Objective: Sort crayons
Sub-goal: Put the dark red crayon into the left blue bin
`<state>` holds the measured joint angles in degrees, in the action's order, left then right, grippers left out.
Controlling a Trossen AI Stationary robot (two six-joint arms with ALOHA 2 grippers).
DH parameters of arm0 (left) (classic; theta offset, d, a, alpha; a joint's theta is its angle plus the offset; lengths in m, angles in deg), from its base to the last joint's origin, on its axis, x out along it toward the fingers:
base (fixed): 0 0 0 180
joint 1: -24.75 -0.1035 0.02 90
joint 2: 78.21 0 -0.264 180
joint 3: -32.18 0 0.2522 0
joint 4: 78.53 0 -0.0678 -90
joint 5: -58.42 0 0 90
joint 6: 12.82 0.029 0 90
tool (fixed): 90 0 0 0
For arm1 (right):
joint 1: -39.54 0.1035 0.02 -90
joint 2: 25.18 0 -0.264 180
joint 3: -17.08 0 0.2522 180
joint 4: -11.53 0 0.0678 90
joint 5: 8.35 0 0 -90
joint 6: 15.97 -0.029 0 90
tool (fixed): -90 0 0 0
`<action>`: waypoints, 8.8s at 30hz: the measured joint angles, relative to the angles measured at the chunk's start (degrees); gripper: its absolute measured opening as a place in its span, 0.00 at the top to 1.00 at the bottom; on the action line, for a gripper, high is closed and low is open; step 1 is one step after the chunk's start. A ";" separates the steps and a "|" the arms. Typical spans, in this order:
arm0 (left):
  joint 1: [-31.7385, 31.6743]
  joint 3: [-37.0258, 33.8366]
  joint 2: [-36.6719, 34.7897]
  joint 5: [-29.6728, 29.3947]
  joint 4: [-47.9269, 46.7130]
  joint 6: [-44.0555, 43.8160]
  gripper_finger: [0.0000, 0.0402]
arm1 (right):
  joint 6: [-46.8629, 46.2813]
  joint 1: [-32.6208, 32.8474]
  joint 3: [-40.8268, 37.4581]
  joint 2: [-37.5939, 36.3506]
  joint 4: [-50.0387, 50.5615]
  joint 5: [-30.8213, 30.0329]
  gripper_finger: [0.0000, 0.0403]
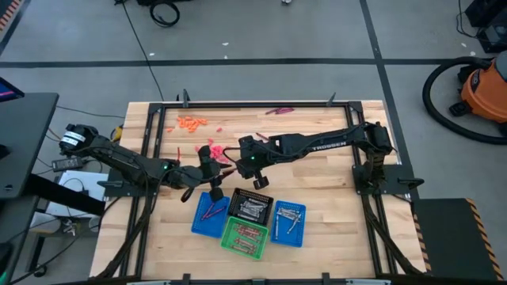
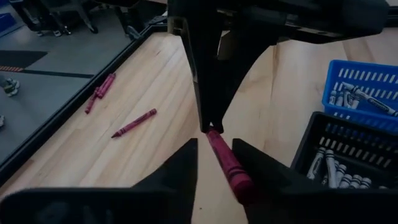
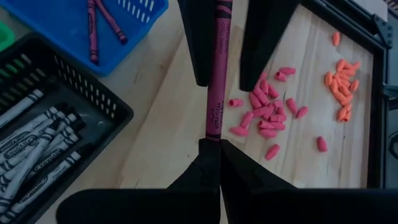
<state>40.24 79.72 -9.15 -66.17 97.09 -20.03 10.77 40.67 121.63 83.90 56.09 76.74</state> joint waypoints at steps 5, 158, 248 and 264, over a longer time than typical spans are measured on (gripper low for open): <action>0.00 0.00 0.00 -0.02 0.01 -0.12 0.86 | -1.17 -0.02 0.00 0.00 -0.25 -0.01 0.98; 17.73 12.21 8.54 -6.13 -34.50 -19.57 0.62 | -27.71 -23.43 -32.66 0.42 -32.12 -0.77 0.75; 0.43 6.86 8.55 0.56 -18.92 -8.21 0.62 | -0.58 -46.17 -28.34 -5.55 -8.76 10.53 0.68; -2.27 6.86 8.55 1.02 -18.92 -3.46 0.62 | 9.29 -52.05 -14.92 3.70 -0.50 16.05 0.64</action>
<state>37.96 86.58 -0.60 -65.15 78.17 -23.49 20.06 -11.38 106.71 87.60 55.58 92.79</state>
